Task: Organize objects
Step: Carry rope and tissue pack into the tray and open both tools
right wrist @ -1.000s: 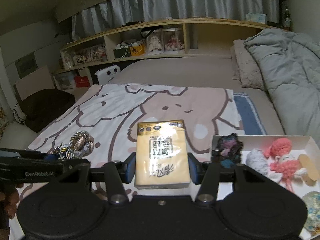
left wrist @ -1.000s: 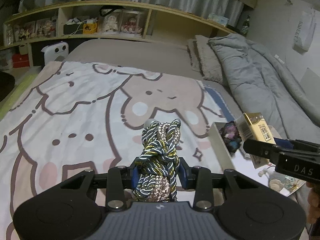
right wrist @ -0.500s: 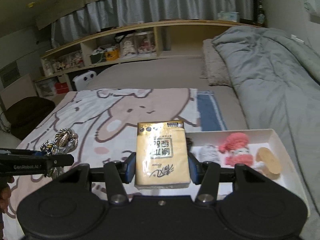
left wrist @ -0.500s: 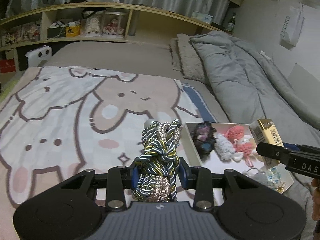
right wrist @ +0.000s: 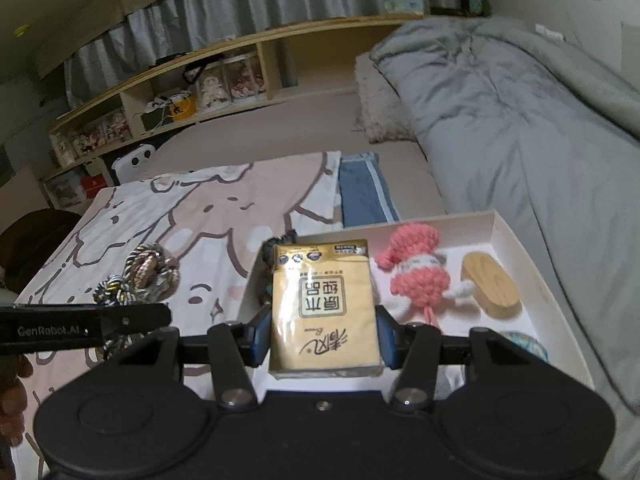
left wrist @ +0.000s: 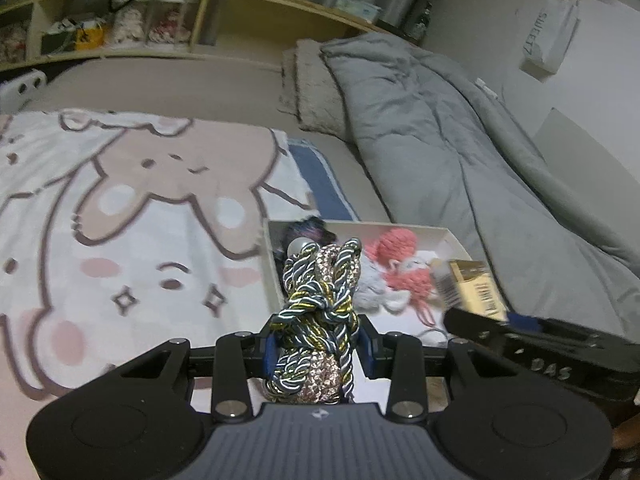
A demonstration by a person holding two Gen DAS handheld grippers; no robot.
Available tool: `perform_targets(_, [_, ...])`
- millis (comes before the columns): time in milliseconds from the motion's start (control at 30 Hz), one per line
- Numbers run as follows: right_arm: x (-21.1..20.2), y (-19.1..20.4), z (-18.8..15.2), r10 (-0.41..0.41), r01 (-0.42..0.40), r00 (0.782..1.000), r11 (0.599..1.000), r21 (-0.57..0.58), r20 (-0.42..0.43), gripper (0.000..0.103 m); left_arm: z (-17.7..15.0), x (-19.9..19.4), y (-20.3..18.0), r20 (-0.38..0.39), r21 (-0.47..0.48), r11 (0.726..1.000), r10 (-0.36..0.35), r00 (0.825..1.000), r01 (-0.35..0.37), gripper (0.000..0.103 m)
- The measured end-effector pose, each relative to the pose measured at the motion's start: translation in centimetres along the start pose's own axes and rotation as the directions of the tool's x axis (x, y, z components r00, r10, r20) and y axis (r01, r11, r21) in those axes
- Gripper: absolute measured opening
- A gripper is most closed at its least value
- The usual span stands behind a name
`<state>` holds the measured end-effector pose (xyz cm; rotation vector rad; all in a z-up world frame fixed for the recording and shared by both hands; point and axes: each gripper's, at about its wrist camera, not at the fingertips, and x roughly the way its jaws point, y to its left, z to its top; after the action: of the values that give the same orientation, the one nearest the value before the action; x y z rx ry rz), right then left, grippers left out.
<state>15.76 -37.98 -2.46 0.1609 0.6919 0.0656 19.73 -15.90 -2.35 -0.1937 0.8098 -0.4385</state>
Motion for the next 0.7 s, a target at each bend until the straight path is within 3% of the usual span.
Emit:
perform_targets(367, [4.5,-2.0,-3.3,0.126,-0.104,0.982,0.982,0.156,-0.138,0.053,-1.1,3.5,-1.1,-0.063,-0.011,1.000,-0.006,0.998,0.005,0.039])
perform_targets(500, [6.3,-2.5,-4.4,0.135,-0.098,0.974,0.974,0.202,-0.181,0.053,-1.3,4.0,-0.9,-0.078,-0.009,1.000,0.008,0.997,-0.008,0.039])
perform_targets(600, [7.2,-2.8,-5.0,0.093,-0.052,0.974,0.980,0.192,-0.208,0.053,-1.4,4.7,-1.0,-0.094,-0.017,1.000,0.000,0.996,-0.002,0.039])
perform_targets(700, [7.1,-2.7,-5.1,-0.020,0.042,0.981,0.993,0.109,-0.194,0.053,-1.6,5.3,-1.3,-0.108,-0.031,0.999,-0.018,0.994,0.015,0.039])
